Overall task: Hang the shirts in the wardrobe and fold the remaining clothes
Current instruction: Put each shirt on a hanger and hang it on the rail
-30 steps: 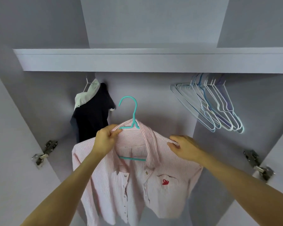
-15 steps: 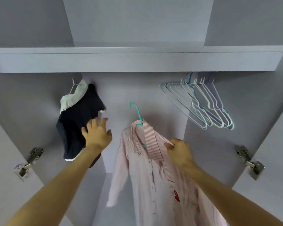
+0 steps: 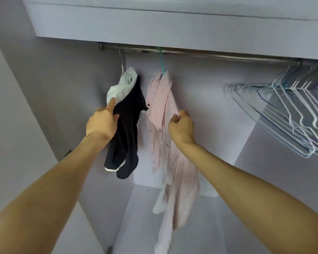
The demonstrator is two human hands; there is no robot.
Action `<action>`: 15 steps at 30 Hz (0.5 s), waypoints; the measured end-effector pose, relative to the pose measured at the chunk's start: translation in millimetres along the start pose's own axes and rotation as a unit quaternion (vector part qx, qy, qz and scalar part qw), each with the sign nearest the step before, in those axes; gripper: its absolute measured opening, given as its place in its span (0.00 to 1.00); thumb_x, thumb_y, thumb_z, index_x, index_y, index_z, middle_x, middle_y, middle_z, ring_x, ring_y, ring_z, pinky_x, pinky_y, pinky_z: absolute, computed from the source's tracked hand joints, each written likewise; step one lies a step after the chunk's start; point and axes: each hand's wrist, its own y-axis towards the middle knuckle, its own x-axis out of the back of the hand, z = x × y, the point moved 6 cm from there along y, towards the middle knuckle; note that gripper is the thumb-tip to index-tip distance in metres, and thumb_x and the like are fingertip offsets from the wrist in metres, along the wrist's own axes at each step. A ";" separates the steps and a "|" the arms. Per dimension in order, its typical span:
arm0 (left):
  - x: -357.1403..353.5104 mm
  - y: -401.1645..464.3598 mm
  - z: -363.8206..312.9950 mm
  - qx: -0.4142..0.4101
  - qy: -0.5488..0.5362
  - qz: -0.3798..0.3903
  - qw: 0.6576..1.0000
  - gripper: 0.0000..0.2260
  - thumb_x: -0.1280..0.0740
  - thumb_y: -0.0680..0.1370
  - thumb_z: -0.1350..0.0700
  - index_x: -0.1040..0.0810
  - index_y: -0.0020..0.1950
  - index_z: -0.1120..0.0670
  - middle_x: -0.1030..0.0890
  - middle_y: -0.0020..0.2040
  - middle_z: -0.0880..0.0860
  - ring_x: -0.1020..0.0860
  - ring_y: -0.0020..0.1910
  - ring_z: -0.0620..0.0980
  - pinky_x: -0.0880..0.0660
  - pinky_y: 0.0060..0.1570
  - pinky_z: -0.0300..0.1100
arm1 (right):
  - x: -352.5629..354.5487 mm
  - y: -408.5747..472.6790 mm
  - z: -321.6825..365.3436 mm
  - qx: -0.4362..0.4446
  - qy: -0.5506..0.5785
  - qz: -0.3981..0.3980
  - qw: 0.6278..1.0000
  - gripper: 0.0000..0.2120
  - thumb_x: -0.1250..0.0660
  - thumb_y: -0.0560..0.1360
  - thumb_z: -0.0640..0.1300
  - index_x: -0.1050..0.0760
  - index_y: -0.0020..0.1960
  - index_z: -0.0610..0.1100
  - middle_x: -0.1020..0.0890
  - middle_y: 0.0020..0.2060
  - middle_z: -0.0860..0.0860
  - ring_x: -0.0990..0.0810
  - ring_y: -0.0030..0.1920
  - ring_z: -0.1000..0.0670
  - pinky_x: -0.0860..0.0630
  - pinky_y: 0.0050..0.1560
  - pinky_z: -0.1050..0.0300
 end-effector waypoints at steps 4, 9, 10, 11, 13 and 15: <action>-6.3 8.8 3.1 -0.008 -0.039 -0.005 0.999 0.20 0.42 0.79 0.59 0.36 0.71 0.51 0.23 0.44 0.62 0.26 0.42 0.63 0.28 0.41 0.51 | -32.6 17.7 16.3 0.008 0.005 -0.032 0.999 0.13 0.45 0.78 0.39 0.40 0.35 0.45 0.34 0.29 0.51 0.28 0.41 0.43 0.33 0.42 0.52; -8.1 9.2 7.5 -0.001 -0.065 -0.030 0.997 0.16 0.44 0.77 0.63 0.27 0.62 0.56 0.28 0.36 0.59 0.29 0.37 0.62 0.31 0.35 0.47 | -69.1 37.3 34.9 -0.066 0.035 -0.001 0.997 0.09 0.45 0.78 0.40 0.29 0.52 0.37 0.22 0.48 0.38 0.24 0.54 0.38 0.28 0.53 0.49; -7.3 9.4 8.2 0.001 -0.063 -0.037 0.997 0.15 0.44 0.76 0.64 0.26 0.59 0.57 0.29 0.34 0.58 0.30 0.36 0.61 0.32 0.34 0.46 | -75.3 39.1 34.8 -0.090 0.045 0.008 0.995 0.11 0.45 0.77 0.40 0.29 0.55 0.35 0.23 0.53 0.38 0.24 0.55 0.38 0.27 0.54 0.48; -6.9 9.7 8.7 0.004 -0.060 -0.040 0.997 0.14 0.44 0.76 0.65 0.26 0.57 0.58 0.30 0.33 0.58 0.30 0.36 0.61 0.32 0.34 0.46 | -81.5 39.1 35.2 -0.105 0.051 0.019 0.993 0.13 0.45 0.77 0.39 0.30 0.57 0.34 0.23 0.55 0.38 0.24 0.56 0.38 0.26 0.54 0.48; -5.8 10.5 6.8 0.006 -0.054 -0.037 0.998 0.12 0.44 0.75 0.66 0.26 0.54 0.59 0.32 0.31 0.56 0.31 0.34 0.60 0.34 0.33 0.46 | -92.4 36.7 33.8 -0.114 0.057 0.039 0.991 0.14 0.45 0.77 0.38 0.31 0.59 0.31 0.24 0.57 0.37 0.24 0.57 0.38 0.26 0.54 0.50; -3.8 10.7 6.3 0.008 -0.057 -0.034 0.998 0.10 0.44 0.75 0.66 0.26 0.52 0.60 0.33 0.30 0.55 0.32 0.33 0.59 0.35 0.32 0.46 | -101.0 31.2 32.8 -0.113 0.068 0.058 0.990 0.14 0.45 0.78 0.38 0.32 0.60 0.32 0.24 0.57 0.37 0.25 0.57 0.39 0.27 0.57 0.50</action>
